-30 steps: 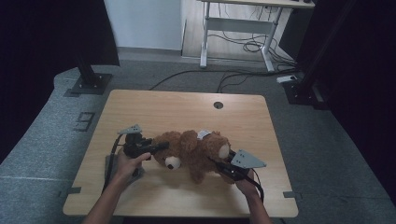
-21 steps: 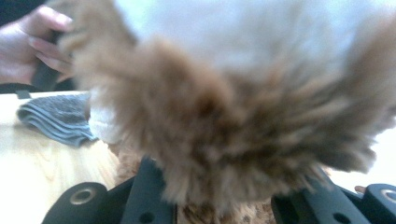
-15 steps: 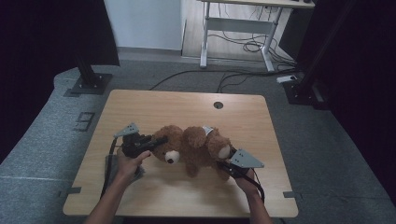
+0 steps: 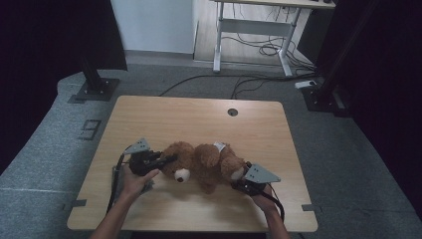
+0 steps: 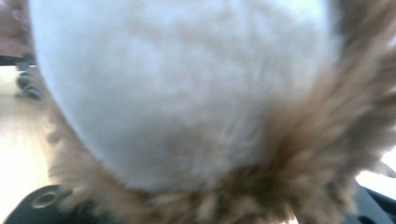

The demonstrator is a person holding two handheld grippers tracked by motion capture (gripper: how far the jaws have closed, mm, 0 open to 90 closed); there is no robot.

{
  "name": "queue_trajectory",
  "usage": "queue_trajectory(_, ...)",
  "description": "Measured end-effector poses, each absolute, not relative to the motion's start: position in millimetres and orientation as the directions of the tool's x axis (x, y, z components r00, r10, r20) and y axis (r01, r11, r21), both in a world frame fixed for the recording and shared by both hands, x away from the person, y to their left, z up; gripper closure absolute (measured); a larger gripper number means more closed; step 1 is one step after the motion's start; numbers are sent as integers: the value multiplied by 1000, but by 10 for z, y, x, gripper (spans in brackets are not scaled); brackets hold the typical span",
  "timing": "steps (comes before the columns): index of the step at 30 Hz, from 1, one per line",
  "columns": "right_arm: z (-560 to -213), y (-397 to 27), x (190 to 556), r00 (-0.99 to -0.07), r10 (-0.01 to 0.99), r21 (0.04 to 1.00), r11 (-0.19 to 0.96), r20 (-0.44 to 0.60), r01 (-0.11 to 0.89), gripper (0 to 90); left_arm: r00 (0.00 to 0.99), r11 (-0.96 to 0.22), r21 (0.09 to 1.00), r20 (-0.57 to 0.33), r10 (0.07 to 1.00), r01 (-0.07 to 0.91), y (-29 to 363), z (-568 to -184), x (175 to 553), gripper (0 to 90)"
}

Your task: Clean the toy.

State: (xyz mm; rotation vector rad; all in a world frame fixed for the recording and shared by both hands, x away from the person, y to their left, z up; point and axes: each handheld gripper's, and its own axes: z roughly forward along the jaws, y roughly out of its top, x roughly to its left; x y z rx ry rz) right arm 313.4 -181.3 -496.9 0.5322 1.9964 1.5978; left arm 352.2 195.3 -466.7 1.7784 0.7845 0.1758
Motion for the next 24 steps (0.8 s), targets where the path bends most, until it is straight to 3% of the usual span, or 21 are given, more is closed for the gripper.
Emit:
queue_trajectory(3, -4956, -1898, 3055, -790, 599, 974, 225, -131, 9, 404, 784, -158, 903, -246, 569, 399, 1962, -4679, 3492, 701)
queue_trajectory(9, -4871, -2198, 3002, -785, 617, 983, 172, -57, 64, 378, 801, -161, 911, -236, 549, 379, 1950, -4686, 3467, 705)
queue_trajectory(12, -4785, -2344, 3000, -788, 615, 988, 112, 16, 107, 320, 803, -164, 912, -233, 549, 377, 1914, -4708, 3456, 706)
queue_trajectory(16, -4651, -2413, 2976, -782, 622, 991, 74, 40, 110, 248, 801, -166, 911, -230, 553, 377, 1930, -4723, 3463, 707)
queue_trajectory(21, -4441, -2486, 3040, -771, 631, 993, 5, 88, 117, 240, 803, -165, 915, -223, 553, 367, 1923, -4727, 3453, 708)
queue_trajectory(24, -4366, -2394, 3175, -771, 630, 985, 56, 92, 163, 238, 807, -164, 919, -217, 549, 358, 1917, -4725, 3446, 708)
